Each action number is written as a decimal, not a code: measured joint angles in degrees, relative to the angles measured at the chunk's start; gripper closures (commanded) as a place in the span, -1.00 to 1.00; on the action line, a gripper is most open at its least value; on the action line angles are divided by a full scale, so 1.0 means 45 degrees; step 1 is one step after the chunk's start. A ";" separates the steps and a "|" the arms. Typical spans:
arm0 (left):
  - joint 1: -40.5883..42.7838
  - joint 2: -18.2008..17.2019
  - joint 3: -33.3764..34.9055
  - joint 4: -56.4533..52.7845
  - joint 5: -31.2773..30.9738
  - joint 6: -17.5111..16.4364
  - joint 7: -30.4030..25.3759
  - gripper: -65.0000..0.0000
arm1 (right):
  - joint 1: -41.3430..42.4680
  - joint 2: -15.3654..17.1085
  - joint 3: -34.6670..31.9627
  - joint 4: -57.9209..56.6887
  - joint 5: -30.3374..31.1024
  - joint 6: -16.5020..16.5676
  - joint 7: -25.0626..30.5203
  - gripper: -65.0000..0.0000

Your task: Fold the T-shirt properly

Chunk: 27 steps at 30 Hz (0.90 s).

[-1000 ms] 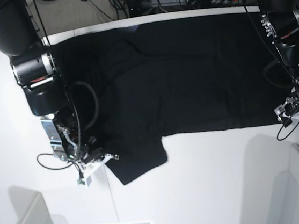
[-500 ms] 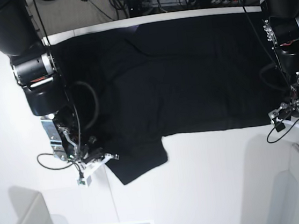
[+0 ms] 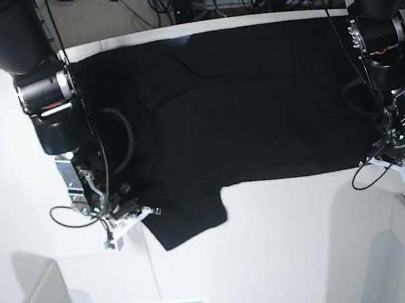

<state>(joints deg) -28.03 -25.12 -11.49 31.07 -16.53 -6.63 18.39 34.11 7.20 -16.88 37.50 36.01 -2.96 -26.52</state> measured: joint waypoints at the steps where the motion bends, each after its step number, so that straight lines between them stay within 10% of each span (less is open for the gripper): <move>1: 0.0000 0.0000 0.0000 0.0005 0.0005 0.0000 0.0000 1.00 | -0.0117 0.0005 0.0000 0.0189 -0.0015 -0.0005 0.0039 1.00; 17: 0.2380 0.0243 0.0058 0.5411 0.0034 0.0039 0.3463 1.00 | -0.1923 0.0899 0.0000 0.4143 0.0131 0.0005 -0.0112 1.00; 27: 0.4619 0.0097 -0.1705 0.9029 -0.2866 0.0039 0.5202 1.00 | -0.3259 0.1098 0.0996 0.6183 0.0185 0.0068 -0.0029 1.00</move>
<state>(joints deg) -7.25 -24.69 -19.16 71.70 -29.43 -6.46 41.80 19.44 12.14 -12.40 65.32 36.84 -2.66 -26.65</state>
